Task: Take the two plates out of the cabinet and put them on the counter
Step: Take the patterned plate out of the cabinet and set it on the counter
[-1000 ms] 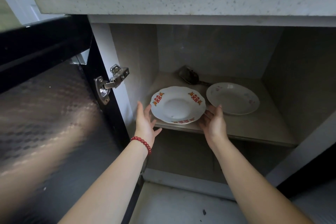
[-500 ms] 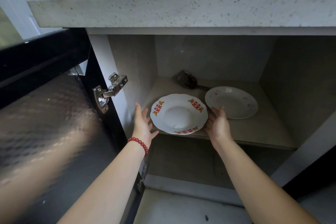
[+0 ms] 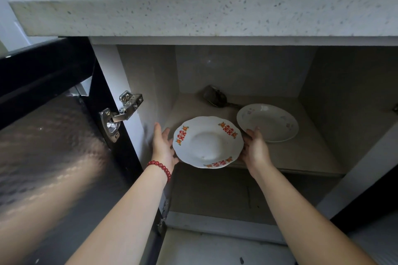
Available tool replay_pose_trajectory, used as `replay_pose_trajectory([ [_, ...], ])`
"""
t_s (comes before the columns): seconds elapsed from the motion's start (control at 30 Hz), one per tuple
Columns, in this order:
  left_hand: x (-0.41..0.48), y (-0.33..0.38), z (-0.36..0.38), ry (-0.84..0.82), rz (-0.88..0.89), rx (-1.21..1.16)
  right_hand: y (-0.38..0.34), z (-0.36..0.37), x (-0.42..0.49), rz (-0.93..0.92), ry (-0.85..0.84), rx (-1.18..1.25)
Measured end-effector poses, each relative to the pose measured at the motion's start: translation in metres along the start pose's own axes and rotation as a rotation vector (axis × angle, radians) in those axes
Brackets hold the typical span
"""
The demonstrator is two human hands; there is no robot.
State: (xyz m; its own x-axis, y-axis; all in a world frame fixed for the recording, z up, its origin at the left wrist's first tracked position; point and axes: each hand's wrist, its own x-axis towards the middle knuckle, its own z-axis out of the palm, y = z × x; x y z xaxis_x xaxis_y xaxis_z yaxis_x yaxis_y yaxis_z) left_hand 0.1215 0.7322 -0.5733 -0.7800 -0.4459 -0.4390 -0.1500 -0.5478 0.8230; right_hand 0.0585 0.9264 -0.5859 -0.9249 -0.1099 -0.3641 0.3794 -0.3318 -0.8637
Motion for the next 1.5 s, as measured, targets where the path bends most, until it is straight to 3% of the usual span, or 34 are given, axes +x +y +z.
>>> replay_pose_trajectory([
  [0.53, -0.018, 0.007, -0.001, 0.0, -0.095, 0.064, -0.01, -0.004, -0.02, 0.045, 0.067, -0.137],
  [0.97, -0.189, 0.084, 0.029, 0.106, -0.256, 0.05, -0.104, -0.002, -0.165, 0.104, 0.191, -0.415],
  [1.13, -0.257, 0.131, 0.038, 0.142, -0.338, 0.062, -0.149, 0.002, -0.234, 0.235, 0.193, -0.367],
  [1.5, -0.367, 0.225, 0.056, 0.209, -0.354, 0.07, -0.246, 0.041, -0.339, 0.278, 0.202, -0.382],
])
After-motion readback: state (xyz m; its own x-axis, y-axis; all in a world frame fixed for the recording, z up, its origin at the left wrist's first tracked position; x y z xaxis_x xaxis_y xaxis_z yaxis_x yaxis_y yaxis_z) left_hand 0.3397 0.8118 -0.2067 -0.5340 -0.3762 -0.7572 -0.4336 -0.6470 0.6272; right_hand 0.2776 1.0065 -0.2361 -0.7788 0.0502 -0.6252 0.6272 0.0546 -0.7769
